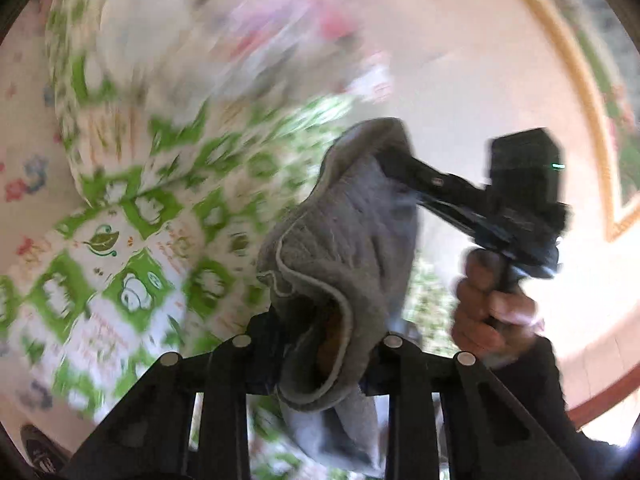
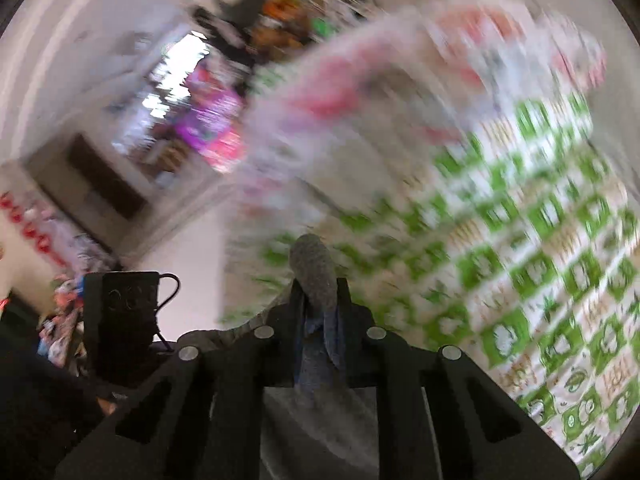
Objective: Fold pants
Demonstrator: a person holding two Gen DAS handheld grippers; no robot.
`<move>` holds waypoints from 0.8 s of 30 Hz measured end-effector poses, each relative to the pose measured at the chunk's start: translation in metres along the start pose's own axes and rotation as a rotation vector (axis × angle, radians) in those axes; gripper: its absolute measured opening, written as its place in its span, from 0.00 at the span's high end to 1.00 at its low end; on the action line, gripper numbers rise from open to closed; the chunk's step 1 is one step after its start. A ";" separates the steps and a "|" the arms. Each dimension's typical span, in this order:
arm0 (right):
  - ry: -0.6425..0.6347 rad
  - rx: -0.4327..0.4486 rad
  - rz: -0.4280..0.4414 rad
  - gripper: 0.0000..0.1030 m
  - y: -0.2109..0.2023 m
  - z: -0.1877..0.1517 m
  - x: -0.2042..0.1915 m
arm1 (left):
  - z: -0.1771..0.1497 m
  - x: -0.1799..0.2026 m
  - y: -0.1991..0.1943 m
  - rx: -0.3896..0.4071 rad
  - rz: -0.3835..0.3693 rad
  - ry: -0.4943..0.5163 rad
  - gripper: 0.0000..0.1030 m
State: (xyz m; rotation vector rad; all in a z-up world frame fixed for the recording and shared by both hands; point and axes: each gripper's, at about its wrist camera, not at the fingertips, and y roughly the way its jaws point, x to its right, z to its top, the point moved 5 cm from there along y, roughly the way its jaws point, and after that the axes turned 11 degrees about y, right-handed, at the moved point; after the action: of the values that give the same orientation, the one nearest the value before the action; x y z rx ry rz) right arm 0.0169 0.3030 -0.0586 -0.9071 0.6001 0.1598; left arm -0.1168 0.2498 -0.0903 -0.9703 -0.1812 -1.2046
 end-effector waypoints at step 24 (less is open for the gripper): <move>0.208 0.043 -0.256 0.51 -0.004 -0.015 0.025 | -0.008 -0.062 -0.037 0.001 0.342 0.080 0.62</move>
State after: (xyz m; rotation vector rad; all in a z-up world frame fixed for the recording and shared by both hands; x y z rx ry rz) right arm 0.0323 0.2856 -0.0765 -0.9573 0.6706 -0.1795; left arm -0.1758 0.2862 -0.1122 -0.9083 0.0471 -0.9261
